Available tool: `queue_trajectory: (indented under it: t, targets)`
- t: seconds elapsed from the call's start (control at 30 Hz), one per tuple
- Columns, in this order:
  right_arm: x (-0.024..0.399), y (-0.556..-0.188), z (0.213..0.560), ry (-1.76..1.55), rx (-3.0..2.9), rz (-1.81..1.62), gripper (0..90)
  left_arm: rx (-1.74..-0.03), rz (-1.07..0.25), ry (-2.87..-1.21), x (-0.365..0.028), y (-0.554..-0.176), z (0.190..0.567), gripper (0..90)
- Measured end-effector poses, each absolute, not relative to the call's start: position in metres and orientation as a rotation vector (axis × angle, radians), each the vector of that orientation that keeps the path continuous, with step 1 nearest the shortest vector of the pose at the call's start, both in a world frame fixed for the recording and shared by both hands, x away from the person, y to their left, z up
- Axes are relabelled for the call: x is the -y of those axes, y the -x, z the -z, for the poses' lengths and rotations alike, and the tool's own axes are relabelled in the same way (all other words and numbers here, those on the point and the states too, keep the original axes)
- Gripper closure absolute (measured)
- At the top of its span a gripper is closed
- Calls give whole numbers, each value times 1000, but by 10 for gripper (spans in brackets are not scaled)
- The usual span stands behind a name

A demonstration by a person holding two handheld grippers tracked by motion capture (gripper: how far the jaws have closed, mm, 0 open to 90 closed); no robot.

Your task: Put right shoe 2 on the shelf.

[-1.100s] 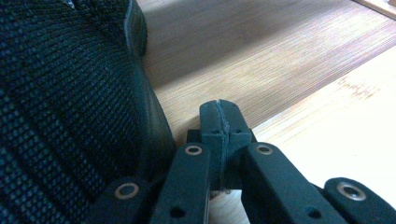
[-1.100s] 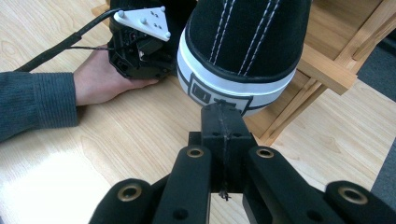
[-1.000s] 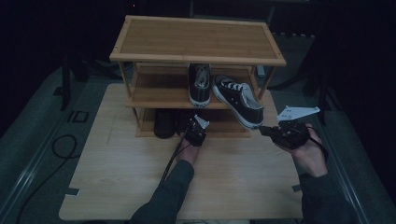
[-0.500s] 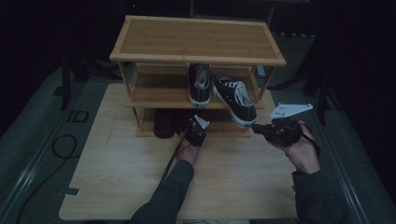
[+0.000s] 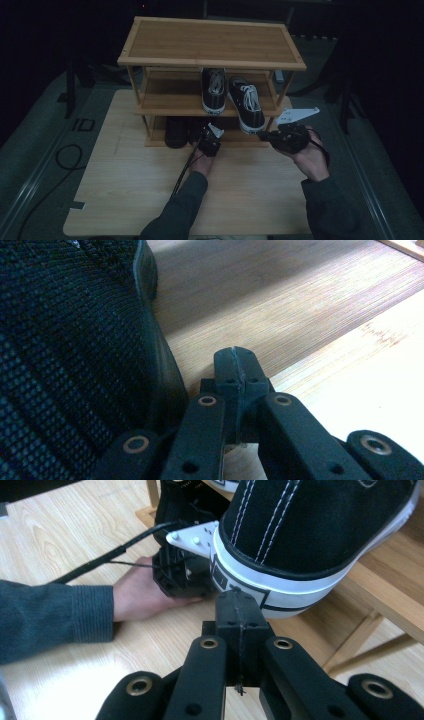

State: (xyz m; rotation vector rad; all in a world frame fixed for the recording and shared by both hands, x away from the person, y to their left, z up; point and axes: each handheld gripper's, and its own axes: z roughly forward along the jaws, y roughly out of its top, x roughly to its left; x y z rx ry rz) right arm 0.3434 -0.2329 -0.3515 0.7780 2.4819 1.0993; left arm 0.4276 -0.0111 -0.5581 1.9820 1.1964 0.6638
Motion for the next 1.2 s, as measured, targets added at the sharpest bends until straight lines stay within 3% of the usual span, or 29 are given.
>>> queue_trajectory:
  t: [1.2]
  targets:
    - [197, -377, 361, -829, -2431, -1177, 900, -1198, -657, -1979, 11, -428, 558, 900]
